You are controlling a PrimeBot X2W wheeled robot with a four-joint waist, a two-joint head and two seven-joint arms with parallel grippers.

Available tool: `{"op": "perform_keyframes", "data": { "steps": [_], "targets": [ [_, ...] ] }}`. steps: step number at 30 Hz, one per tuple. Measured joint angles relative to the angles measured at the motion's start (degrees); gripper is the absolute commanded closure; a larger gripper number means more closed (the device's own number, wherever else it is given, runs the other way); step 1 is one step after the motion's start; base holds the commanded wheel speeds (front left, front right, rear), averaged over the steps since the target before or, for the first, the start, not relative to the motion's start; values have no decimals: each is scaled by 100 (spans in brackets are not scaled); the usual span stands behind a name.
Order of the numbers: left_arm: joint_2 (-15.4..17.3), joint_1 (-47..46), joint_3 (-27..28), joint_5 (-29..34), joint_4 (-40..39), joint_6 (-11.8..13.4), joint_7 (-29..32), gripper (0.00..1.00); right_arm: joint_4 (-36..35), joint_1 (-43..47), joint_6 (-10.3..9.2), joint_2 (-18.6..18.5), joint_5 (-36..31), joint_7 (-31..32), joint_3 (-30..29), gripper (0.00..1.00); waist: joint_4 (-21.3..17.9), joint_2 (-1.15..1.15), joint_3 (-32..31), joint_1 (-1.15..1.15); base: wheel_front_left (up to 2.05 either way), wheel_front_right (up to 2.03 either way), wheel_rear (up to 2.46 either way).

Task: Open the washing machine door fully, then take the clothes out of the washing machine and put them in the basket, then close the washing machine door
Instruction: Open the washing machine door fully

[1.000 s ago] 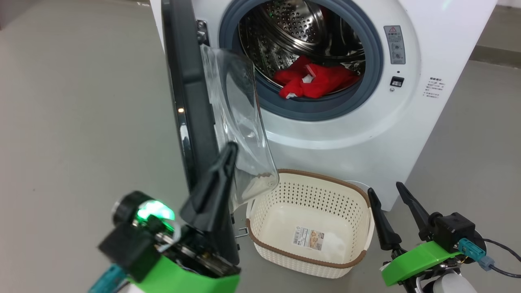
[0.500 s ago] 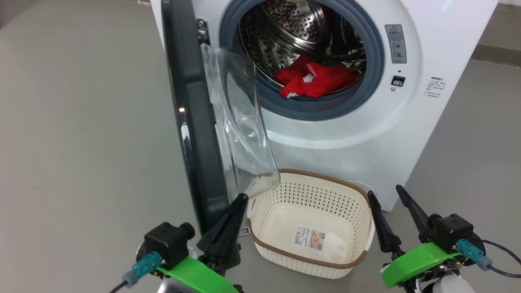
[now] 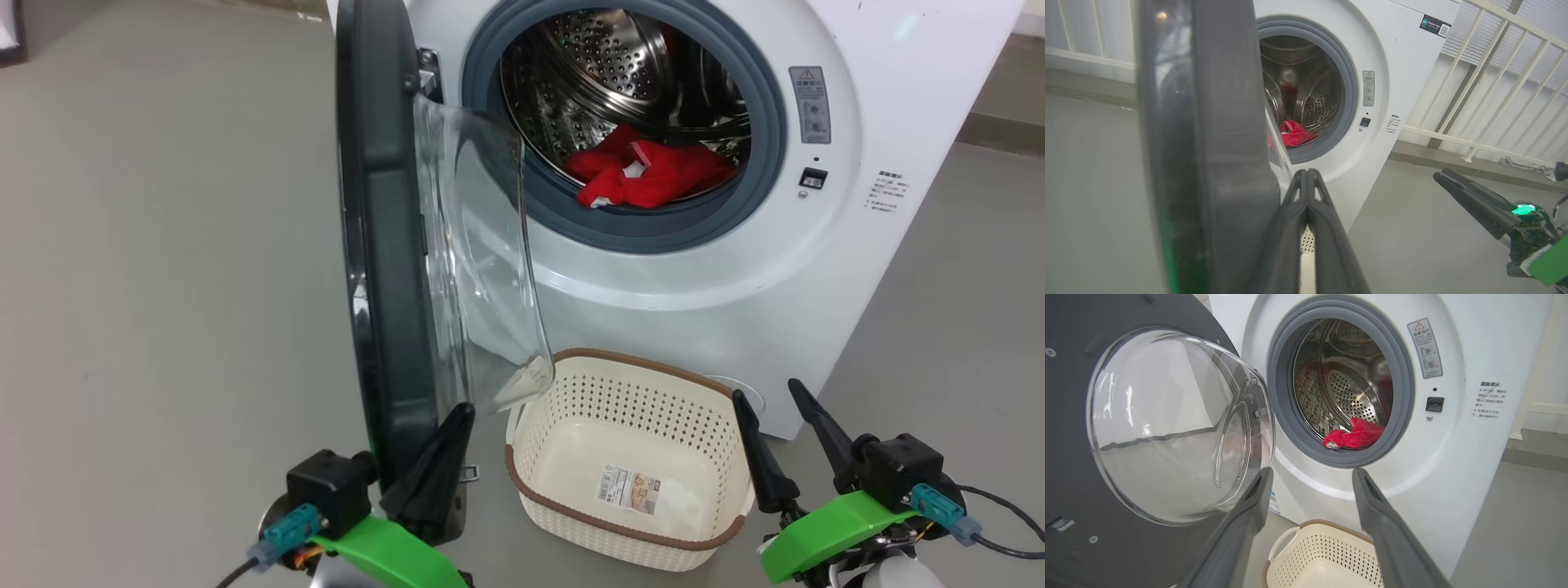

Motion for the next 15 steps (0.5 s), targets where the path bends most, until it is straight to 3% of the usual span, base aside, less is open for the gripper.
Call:
{"op": "perform_keyframes", "data": {
  "steps": [10,15],
  "targets": [
    [245,326,487,35,-380,655,104,100,109,0,0,1,33,0,126,0,151,0,49,0,0,0,0],
    [450,424,616,77,-445,710,47,100,122,-8,0,1,-8,0,130,0,176,0,113,0,0,0,0]
  ]
}}
